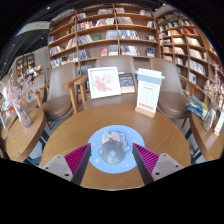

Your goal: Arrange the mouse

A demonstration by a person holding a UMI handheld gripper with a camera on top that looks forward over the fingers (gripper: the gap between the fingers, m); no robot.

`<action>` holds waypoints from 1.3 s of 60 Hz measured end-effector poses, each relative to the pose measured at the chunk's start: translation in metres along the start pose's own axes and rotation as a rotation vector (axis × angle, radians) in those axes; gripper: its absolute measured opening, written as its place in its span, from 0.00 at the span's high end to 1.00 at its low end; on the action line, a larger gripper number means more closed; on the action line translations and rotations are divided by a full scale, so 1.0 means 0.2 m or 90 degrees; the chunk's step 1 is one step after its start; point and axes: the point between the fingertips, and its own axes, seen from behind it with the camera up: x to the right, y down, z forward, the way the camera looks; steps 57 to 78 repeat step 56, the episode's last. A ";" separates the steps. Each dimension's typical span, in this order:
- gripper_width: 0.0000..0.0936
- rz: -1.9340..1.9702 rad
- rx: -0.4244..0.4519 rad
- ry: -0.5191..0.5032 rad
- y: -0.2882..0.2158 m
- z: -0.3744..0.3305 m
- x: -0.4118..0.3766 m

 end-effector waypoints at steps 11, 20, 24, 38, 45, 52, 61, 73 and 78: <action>0.09 -0.002 0.020 0.040 0.16 -0.49 0.03; 0.09 0.002 0.026 0.061 0.32 -0.84 0.05; 0.09 -0.003 0.032 0.067 0.39 -0.96 0.05; 0.09 -0.020 0.041 0.080 0.57 -1.21 0.07; 0.09 -0.025 0.046 0.076 0.61 -1.26 0.06; 0.09 -0.048 0.053 0.084 0.64 -1.27 0.06; 0.09 -0.056 0.056 0.084 0.65 -1.28 0.06; 0.09 -0.056 0.056 0.084 0.65 -1.28 0.06; 0.09 -0.056 0.056 0.084 0.65 -1.28 0.06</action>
